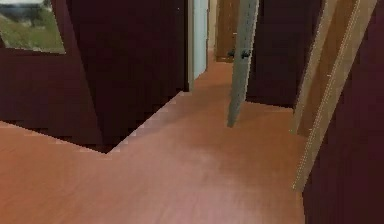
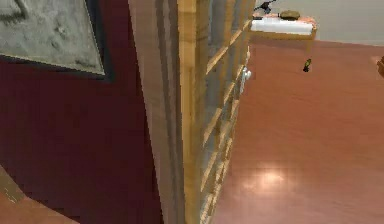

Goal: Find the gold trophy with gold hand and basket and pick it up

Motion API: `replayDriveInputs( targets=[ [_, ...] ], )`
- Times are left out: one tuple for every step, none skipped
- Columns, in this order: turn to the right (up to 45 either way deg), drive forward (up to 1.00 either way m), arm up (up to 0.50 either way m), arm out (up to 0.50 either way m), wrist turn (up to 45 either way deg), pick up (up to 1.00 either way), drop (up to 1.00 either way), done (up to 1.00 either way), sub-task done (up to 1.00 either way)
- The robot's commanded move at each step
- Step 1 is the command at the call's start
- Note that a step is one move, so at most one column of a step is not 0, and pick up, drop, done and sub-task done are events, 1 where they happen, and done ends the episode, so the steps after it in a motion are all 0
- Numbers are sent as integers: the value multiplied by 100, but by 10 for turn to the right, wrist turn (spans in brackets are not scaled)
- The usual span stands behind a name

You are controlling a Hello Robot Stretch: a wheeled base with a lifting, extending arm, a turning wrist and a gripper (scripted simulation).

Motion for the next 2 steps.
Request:
replayDriveInputs(
  targets=[
    [0,100,0,0,0,0,0,0,0],
    [0,100,0,0,0,0,0,0,0]
  ],
)
